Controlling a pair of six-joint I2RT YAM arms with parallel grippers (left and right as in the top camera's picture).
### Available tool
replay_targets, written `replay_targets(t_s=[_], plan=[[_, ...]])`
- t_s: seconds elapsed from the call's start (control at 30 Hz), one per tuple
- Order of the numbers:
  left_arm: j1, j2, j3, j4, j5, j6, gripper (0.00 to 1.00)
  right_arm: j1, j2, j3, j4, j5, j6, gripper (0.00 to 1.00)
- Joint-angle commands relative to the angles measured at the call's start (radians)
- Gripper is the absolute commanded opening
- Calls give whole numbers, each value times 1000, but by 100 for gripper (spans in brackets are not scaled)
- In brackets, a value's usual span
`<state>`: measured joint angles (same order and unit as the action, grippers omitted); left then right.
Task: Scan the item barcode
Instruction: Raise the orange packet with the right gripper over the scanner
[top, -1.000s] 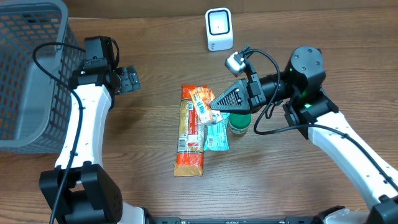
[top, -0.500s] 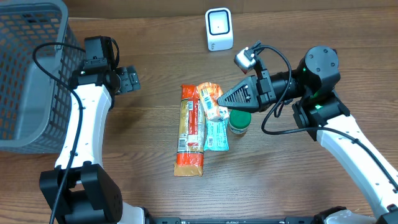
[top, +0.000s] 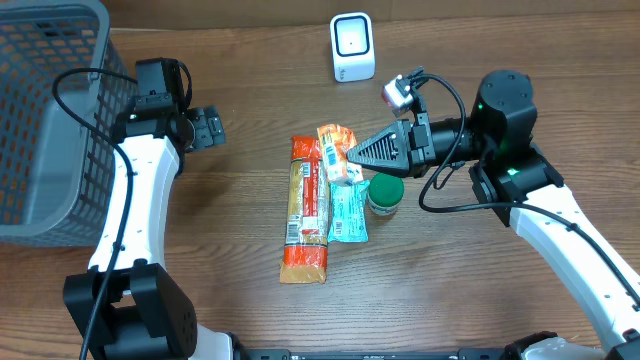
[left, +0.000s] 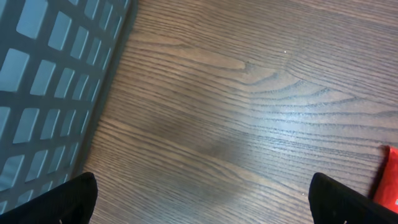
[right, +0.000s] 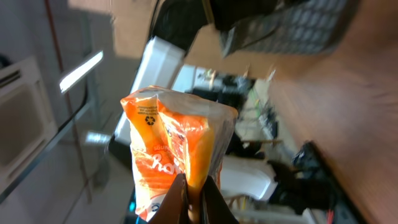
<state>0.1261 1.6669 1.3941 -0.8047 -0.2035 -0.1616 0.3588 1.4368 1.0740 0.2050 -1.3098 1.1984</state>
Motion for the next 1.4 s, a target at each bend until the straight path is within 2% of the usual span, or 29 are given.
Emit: replay_targets(t_s=[0.0, 0.1, 0.23, 0.37, 0.53, 0.7, 0.87, 1.0, 1.13, 1.37], plan=[[-2, 1, 16, 0, -6, -3, 100, -8, -20, 20, -60, 84, -214, 4], [-2, 1, 16, 0, -6, -3, 100, -8, -19, 20, -218, 146, -420, 4], [-2, 1, 16, 0, -6, -3, 100, -8, -19, 20, -484, 366, -626, 4], [-2, 1, 16, 0, -6, -3, 100, -8, -19, 20, -658, 657, -669, 4], [-2, 1, 16, 0, -6, -3, 100, -8, -19, 81, -703, 740, -676, 4], [-2, 1, 16, 0, -6, -3, 100, -6, -6, 331, -913, 909, -687, 4], [-2, 1, 16, 0, -6, -3, 100, -6, 95, 705, -1254, 1069, -706, 3], [-2, 1, 16, 0, -6, -3, 100, 0, 238, 1020, -1461, 1157, -764, 3], [-2, 1, 16, 0, -6, -3, 100, 53, 363, 1213, -1533, 1351, -789, 4], [-2, 1, 16, 0, -6, -3, 100, 204, 505, 1228, -1405, 1812, -922, 4]])
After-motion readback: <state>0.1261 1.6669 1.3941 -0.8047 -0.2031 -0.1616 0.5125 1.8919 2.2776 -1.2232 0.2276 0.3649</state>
